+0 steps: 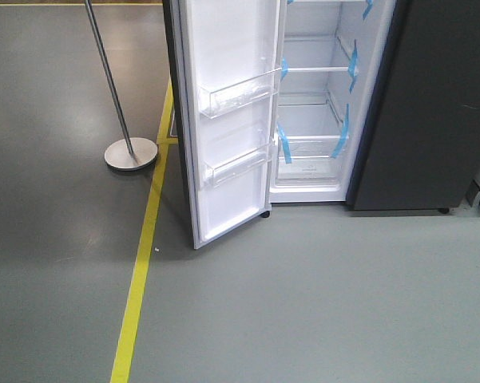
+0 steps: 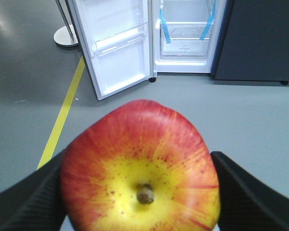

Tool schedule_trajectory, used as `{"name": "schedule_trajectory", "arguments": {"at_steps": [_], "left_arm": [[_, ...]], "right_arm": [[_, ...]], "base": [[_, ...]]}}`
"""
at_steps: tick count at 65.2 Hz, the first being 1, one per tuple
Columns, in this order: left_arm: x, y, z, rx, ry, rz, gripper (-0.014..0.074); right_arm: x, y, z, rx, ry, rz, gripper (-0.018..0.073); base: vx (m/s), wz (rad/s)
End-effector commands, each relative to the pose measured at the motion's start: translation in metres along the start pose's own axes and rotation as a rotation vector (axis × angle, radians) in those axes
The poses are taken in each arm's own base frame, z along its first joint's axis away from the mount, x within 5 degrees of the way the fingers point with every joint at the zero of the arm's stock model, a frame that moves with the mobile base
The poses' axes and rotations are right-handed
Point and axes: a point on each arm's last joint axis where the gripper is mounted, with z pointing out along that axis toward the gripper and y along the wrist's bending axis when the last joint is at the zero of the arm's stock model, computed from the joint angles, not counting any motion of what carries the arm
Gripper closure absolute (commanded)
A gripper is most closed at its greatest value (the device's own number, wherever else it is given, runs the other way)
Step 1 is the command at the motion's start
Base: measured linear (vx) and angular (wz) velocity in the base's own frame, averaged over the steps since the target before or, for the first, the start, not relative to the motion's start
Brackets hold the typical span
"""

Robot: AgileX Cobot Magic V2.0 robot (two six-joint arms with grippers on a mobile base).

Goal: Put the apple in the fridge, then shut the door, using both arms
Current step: 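Approach the refrigerator's open shelves with the apple in the right gripper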

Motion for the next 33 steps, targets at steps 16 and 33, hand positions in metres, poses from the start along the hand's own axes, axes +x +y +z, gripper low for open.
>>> {"name": "schedule_trajectory", "arguments": {"at_steps": [16, 33], "left_arm": [[-0.0006, -0.0008, 0.0009, 0.019, -0.065, -0.009, 0.0601], [-0.0006, -0.0008, 0.0009, 0.019, -0.065, -0.009, 0.0601]], "right_arm": [[-0.0137, 0.0002, -0.0048, 0.007, -0.094, 0.007, 0.0474], [-0.0137, 0.0002, -0.0048, 0.007, -0.094, 0.007, 0.0474]], "base": [[0.10, -0.05], [0.11, -0.06]]}}
